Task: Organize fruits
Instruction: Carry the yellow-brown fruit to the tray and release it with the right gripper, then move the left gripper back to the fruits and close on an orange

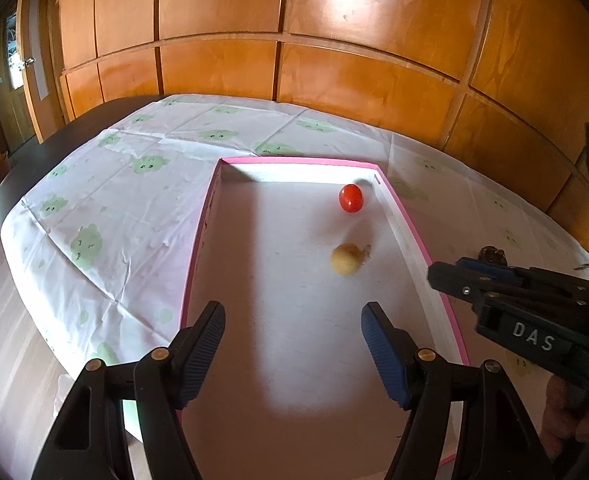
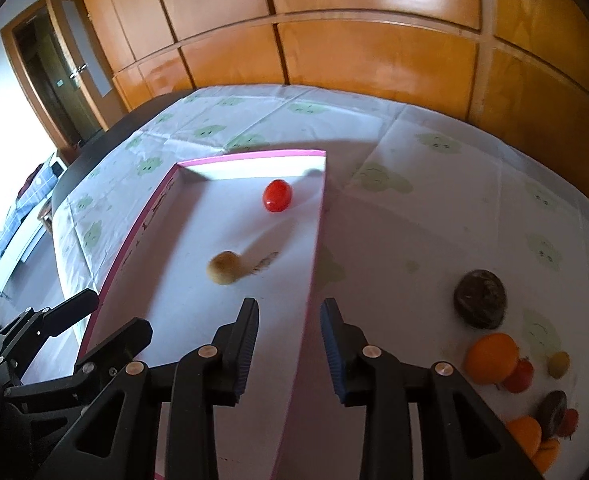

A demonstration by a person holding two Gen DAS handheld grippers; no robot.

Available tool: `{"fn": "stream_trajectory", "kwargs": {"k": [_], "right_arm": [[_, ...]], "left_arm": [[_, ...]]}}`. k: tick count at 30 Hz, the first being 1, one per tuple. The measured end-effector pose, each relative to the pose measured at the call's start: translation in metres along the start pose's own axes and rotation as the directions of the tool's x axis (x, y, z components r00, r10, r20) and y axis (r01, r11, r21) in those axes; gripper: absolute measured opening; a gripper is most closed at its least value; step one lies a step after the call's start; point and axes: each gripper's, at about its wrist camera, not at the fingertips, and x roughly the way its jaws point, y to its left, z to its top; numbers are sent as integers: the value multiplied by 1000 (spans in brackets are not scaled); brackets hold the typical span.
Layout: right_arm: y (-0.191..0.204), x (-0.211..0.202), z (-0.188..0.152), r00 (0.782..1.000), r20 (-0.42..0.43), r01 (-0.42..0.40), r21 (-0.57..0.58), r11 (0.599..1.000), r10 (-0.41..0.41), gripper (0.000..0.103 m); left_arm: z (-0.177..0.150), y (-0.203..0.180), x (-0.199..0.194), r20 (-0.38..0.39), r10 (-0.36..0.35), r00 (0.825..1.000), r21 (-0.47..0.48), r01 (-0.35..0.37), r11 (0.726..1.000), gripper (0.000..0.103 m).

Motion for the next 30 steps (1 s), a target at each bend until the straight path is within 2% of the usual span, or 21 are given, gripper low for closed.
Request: {"fn": "stream_trajectory", "kwargs": {"k": [21, 30], "right_arm": [[-16, -34, -17, 995, 73, 73, -1, 997, -73, 37], [-47, -53, -25, 989, 84, 119, 22, 993, -121, 37]], "left_arm": [[-3, -19, -5, 3, -21, 1000, 51, 21, 998, 71], [-4, -30, -9, 14, -33, 999, 96, 31, 995, 71]]}}
